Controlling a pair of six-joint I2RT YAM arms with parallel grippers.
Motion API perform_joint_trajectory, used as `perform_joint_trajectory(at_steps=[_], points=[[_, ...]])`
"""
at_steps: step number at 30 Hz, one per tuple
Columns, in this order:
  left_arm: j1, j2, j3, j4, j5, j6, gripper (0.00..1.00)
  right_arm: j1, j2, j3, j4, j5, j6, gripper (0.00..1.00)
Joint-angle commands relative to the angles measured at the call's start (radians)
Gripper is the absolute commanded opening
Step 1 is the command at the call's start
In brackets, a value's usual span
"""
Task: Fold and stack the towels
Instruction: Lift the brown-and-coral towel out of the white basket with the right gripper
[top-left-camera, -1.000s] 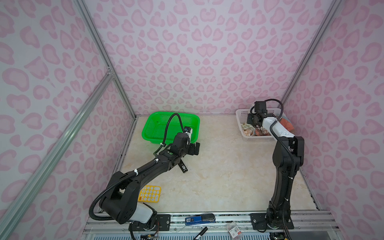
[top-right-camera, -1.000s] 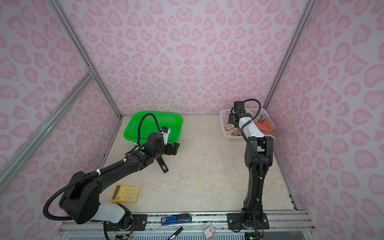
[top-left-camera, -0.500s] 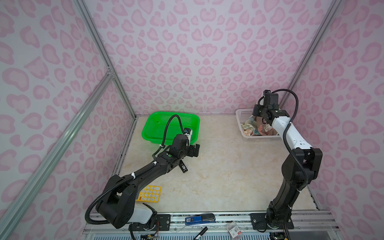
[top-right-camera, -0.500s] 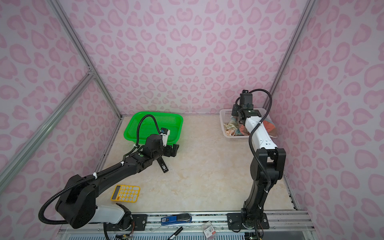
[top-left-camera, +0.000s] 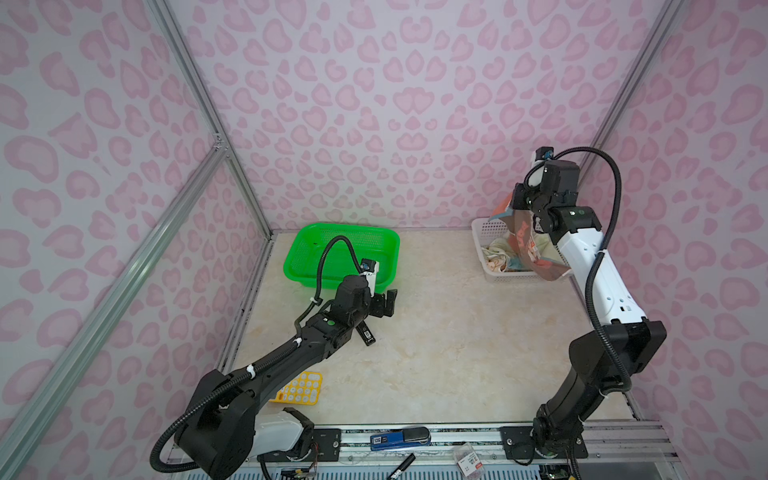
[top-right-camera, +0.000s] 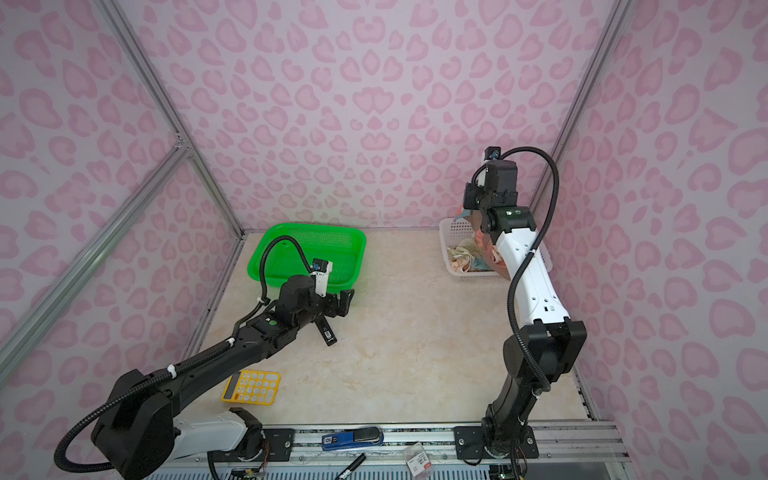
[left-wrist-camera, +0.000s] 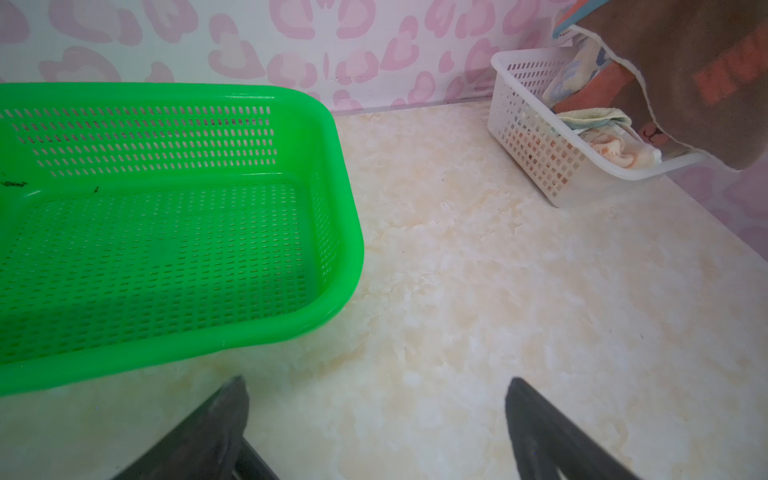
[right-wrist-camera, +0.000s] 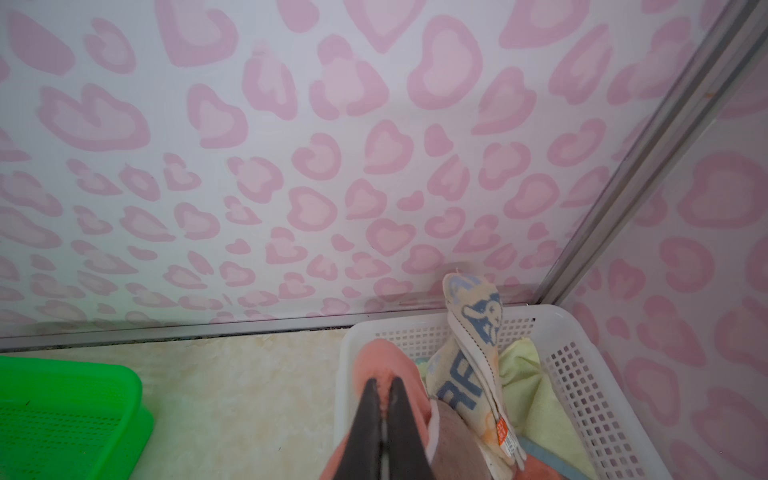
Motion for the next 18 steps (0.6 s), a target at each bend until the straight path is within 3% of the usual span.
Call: perform_joint_trajectory(at_steps=[1,10,18], points=[[-0.001,-0.038,-0.042,0.118,0.016,-0.005,0.98,0.037,-0.019,0.035,-0.038,-0.025,-0.062,0.0],[-0.002,-0.143,-0.134,0.232,-0.006,0.023,0.98,0.218,-0.089,0.108,-0.079,-0.032,-0.155,0.0],[-0.002,-0.196,-0.16,0.217,-0.164,-0.049,0.98,0.398,-0.117,0.055,-0.044,-0.074,-0.168,0.0]])
